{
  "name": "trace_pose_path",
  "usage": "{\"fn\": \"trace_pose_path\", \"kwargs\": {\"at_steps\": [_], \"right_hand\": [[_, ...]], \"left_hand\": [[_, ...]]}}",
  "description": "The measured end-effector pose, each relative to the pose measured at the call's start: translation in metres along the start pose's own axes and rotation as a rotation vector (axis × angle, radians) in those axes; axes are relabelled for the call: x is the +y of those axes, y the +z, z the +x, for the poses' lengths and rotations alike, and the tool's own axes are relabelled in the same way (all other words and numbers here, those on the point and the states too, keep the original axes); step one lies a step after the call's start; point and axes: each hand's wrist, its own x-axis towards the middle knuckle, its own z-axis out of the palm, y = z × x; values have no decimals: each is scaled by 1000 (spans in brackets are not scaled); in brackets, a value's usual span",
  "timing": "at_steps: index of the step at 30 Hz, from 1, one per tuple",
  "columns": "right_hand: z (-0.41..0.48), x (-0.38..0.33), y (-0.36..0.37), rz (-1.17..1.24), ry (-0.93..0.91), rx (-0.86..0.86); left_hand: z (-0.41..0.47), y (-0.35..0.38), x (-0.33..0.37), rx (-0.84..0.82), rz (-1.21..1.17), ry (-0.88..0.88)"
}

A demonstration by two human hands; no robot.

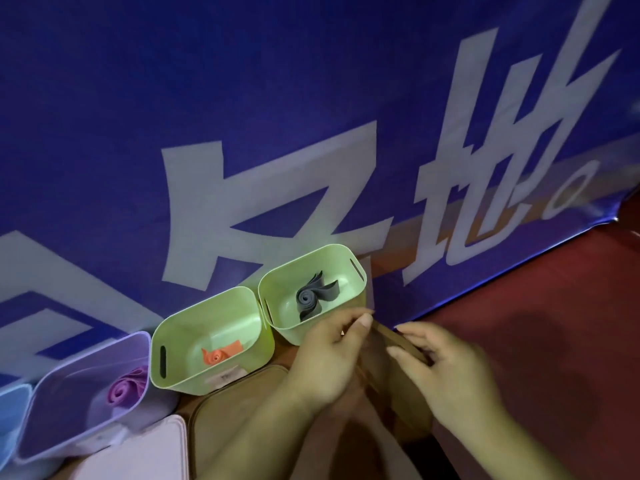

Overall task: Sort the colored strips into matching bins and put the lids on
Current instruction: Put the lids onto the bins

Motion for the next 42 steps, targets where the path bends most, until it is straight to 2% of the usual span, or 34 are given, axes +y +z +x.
{"fn": "trace_pose_path", "kwargs": {"at_steps": [4,8,10,12,14,16,21,24,30,33,36,42], "right_hand": [[-2,-14,2,142,-60,-72],[5,-21,8,185,-123,-224],[11,-19,11,194,-144,-270],[23,-12,14,158,-165,-240],[42,1,16,19,-184,-233],[61,13,16,-116,-128,-274],[97,24,31,-22,-13,-386],[117,28,50,-66,-11,-445],[156,45,84,-224,-18,-510],[166,55,97,-320,-54,-501],[166,65,106,-398,-91,-480],[157,75,116,-442,-114,-495]], "left_hand": [[-8,1,9,221,-143,-44],[-7,-9,15,404,-163,-73],[-5,-16,15,438,-205,-88],[-4,-27,13,469,-261,-86],[-3,-41,12,477,-327,-83],[0,-55,6,495,-375,-84],[22,-81,-27,533,-452,-119],[43,-86,-43,544,-205,-135],[91,-96,-97,295,421,-134],[107,-101,-117,251,668,-163],[114,-99,-133,203,788,-215],[108,-94,-157,199,809,-229]]}}
